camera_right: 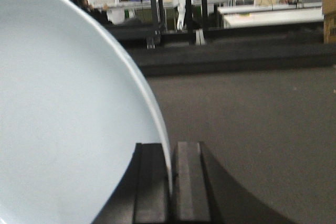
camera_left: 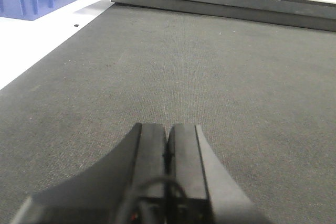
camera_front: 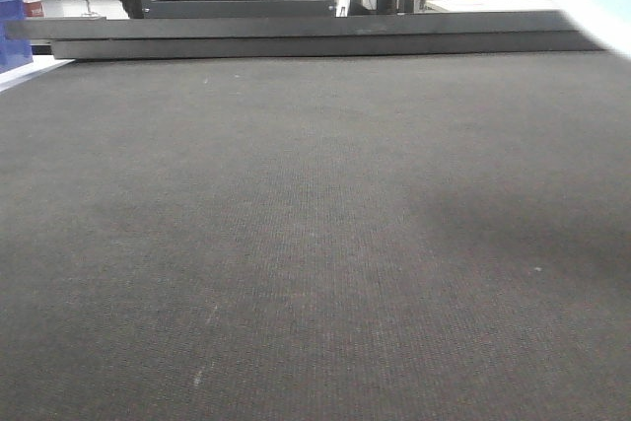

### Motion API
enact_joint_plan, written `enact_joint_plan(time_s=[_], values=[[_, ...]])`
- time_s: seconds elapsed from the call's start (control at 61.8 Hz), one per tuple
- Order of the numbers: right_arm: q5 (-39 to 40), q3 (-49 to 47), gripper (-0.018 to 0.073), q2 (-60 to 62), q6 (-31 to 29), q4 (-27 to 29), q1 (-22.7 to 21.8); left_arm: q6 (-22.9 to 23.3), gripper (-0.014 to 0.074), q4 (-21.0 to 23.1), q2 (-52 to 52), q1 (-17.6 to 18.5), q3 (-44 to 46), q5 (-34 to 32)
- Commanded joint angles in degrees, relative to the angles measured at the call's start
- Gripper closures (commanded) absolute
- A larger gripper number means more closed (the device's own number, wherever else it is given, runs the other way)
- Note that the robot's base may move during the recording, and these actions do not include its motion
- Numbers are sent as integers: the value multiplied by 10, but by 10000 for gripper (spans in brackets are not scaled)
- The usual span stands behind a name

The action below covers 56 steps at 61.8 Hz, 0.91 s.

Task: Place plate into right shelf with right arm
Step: 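Lift the white plate upright off the table with the right gripper, then drive the base away from the table holding the plate in the right gripper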

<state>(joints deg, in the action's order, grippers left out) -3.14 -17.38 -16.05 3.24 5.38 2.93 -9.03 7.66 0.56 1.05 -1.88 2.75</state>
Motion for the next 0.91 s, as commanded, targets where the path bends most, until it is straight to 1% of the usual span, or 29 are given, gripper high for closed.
enact_joint_plan(time_s=[0.0,0.89], values=[[42,-18,494,16,-4,1,-4,4,724,5,6,1,-6,-52],[35,-17,494,21,-4,1,-4,4,724,5,6,1,-6,-52]])
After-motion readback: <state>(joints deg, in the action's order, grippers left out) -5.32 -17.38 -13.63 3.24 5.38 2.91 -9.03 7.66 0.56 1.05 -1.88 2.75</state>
